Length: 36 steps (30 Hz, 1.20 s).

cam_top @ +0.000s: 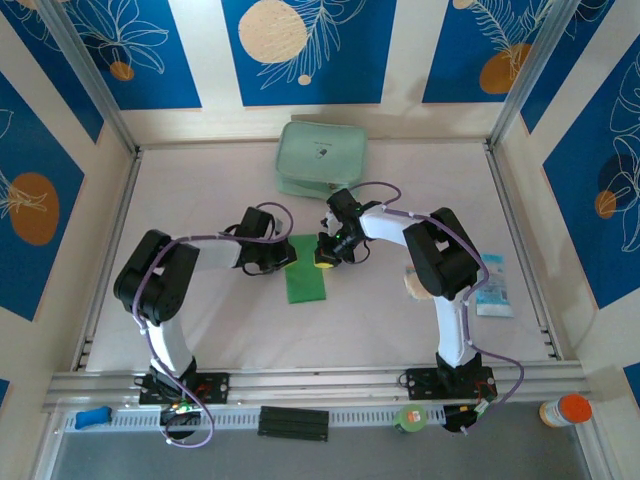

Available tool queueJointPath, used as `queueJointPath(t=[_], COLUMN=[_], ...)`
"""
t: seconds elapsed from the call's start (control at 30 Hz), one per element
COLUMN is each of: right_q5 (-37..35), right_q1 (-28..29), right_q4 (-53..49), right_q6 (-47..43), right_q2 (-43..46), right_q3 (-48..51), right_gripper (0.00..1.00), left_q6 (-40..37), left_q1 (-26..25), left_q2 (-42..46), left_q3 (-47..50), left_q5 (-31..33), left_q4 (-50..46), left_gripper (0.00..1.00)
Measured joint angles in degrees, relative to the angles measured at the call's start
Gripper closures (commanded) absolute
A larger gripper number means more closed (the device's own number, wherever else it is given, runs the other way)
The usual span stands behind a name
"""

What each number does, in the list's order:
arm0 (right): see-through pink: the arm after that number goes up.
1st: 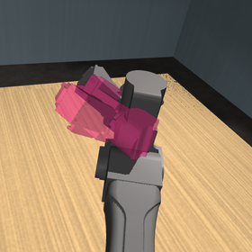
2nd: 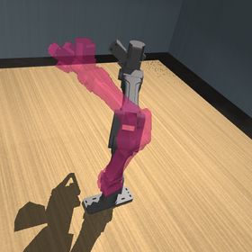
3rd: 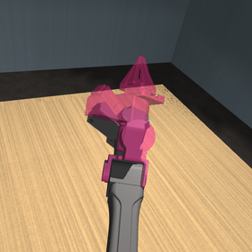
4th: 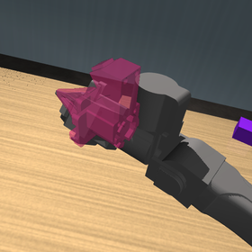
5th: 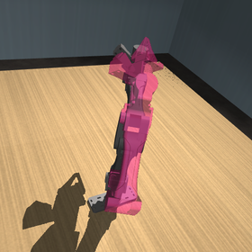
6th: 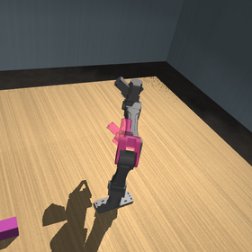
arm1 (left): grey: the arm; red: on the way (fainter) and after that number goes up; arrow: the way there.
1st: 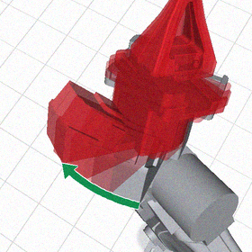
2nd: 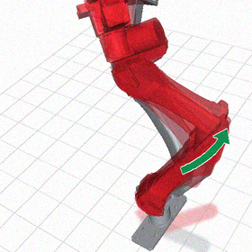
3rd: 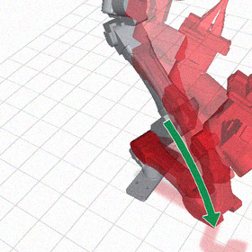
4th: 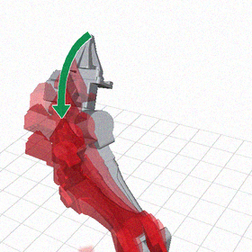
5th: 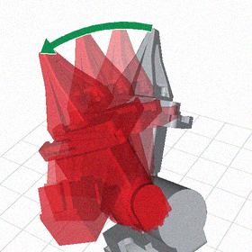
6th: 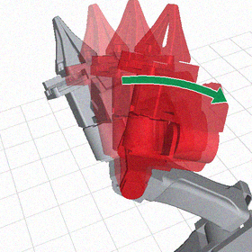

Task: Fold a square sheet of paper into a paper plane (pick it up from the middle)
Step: First fold the square sheet of paper in half at the center of the table.

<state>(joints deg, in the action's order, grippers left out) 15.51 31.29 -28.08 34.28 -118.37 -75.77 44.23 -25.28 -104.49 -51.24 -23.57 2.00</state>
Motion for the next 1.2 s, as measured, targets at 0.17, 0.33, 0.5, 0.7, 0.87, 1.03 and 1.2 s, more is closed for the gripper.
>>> queueJointPath(t=[0.17,0.33,0.5,0.7,0.87,1.03,1.2], right_q5=[-0.02,-0.48,-0.90,-1.07,-1.09,-1.11,-1.14], right_q1=[0.00,0.00,0.02,0.11,0.11,0.11,0.11], right_q4=[-0.13,-1.09,-1.60,-2.16,-2.36,-2.38,-2.38], right_q6=[-0.74,-1.29,-1.31,-1.33,-1.33,-1.53,-2.21], right_q2=[-0.04,-0.28,-0.37,-0.66,-0.70,-0.70,-0.74], right_q3=[-0.09,-0.76,-1.11,-1.55,-1.66,-1.66,-1.66], right_gripper=[0.97,0.97,0.97,0.98,0.98,0.98,0.98], left_q6=[-1.84,-3.06,-3.15,-2.29,-2.14,-2.71,-5.01], left_q1=[2.89,4.50,2.32,0.87,0.90,1.77,2.86], left_q2=[0.83,2.97,4.79,1.25,-3.43,-4.72,-4.85], left_q3=[0.59,0.59,-1.22,-5.33,-7.15,-7.41,-7.80], left_q5=[-1.18,-0.20,-0.59,-1.53,-0.79,-0.42,-0.66], left_q4=[-0.79,-3.34,-3.74,-2.49,-2.80,-3.28,-4.28], left_gripper=[0.88,0.89,0.89,0.89,0.89,0.89,0.89])
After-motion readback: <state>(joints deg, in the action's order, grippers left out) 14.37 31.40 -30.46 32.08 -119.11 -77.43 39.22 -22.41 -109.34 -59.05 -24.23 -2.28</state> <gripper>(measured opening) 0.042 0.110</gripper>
